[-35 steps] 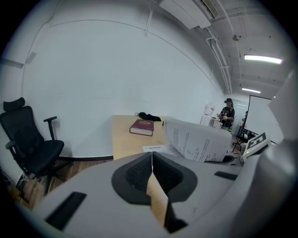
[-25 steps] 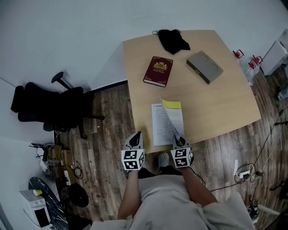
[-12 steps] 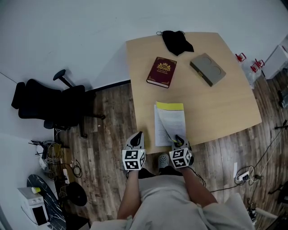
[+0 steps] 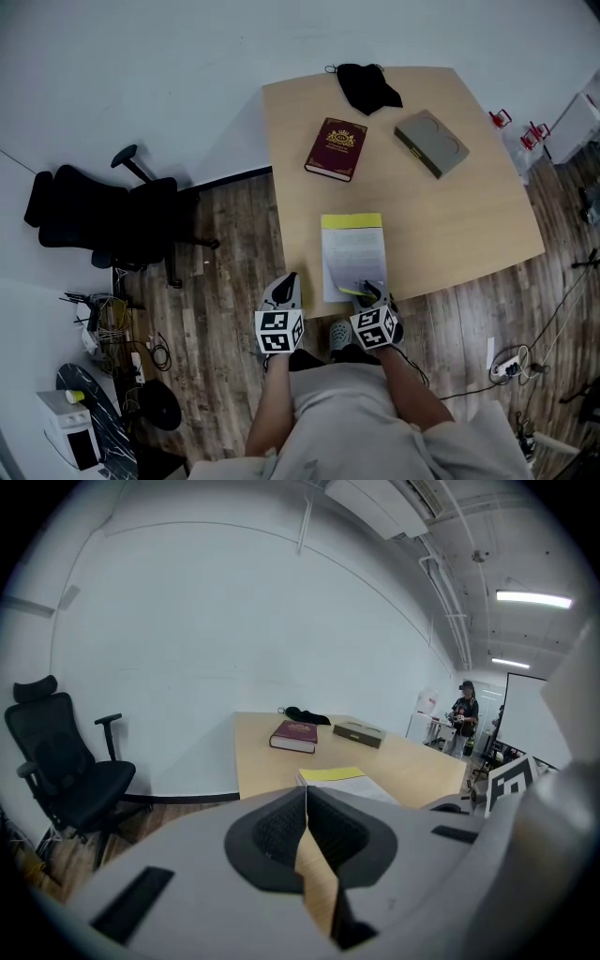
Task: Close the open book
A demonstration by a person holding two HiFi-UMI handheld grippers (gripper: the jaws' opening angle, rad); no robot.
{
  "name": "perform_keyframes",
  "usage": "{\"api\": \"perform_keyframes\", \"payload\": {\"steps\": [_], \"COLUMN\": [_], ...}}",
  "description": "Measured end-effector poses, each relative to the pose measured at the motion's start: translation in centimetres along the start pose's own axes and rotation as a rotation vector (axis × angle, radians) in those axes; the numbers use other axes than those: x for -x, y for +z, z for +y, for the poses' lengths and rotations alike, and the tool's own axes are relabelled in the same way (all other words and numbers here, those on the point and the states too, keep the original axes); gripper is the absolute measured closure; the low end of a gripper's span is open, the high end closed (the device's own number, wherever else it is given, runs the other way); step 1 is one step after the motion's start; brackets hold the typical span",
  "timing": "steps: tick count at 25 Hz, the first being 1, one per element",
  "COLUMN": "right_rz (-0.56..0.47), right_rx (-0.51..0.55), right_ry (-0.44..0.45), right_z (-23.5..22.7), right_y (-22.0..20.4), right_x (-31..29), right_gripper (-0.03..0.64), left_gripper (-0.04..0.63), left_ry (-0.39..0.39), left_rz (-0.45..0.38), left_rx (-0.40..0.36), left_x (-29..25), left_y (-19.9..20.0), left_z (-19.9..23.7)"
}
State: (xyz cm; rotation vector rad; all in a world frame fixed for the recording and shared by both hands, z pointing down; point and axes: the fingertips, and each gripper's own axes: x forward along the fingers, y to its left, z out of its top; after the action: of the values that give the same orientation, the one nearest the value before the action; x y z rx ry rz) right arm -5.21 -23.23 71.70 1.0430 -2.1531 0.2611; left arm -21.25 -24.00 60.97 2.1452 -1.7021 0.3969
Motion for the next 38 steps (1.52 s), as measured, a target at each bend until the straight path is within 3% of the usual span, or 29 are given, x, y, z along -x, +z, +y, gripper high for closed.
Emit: {"api": "perform_keyframes", "payload": {"steps": [15,38], "right_rz": [0.016,-0.169], "right_rx": [0.046,-0.138], "right_ry": [0.053,-0.017], "right_z": [1.6,-1.7], "right_y": [-1.3,-1.4], "right_x": [2.5,12.4], "right_gripper": [0.468,0.485], "left_gripper": [0.572,0.572], "left_ry": [0.026,-0.027], "left_rz": [-0.011,-0.001], "left_rx": [0.029,0.000], "left_x": [2.7,5.6], "left_y": [-1.1,-2.9], "left_z": [-1.9,-10.0]}}
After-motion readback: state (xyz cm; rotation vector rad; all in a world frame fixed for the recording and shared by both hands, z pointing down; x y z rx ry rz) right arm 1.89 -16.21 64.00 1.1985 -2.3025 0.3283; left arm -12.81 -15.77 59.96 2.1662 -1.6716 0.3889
